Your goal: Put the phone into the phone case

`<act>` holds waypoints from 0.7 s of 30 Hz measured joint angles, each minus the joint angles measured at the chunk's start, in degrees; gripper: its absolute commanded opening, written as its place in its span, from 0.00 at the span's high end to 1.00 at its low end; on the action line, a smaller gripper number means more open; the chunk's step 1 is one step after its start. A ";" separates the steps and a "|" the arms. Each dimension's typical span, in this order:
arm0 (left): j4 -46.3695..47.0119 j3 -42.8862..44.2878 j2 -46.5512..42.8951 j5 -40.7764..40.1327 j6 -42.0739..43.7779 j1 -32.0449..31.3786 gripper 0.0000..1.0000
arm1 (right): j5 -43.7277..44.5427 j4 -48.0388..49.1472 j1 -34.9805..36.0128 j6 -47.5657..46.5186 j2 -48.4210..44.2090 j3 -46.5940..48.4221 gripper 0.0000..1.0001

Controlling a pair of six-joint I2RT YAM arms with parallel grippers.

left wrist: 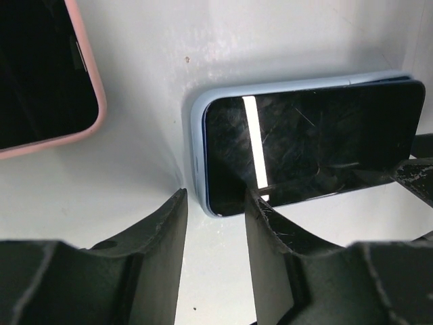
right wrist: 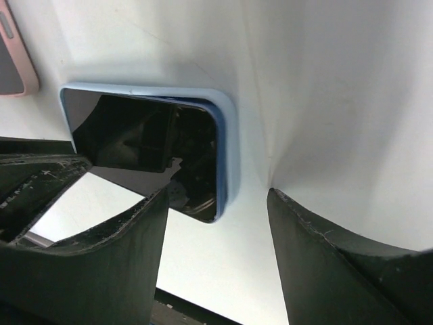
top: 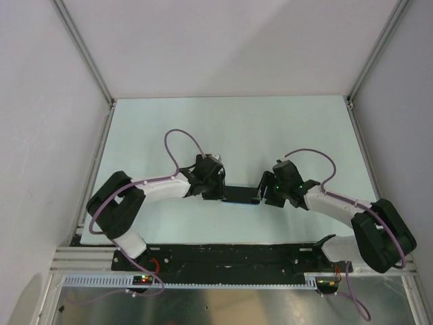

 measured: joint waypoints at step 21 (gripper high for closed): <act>-11.17 10.03 5.60 -2.73 3.54 1.01 0.57 | -11.96 19.12 -8.90 3.41 -0.90 -10.25 0.45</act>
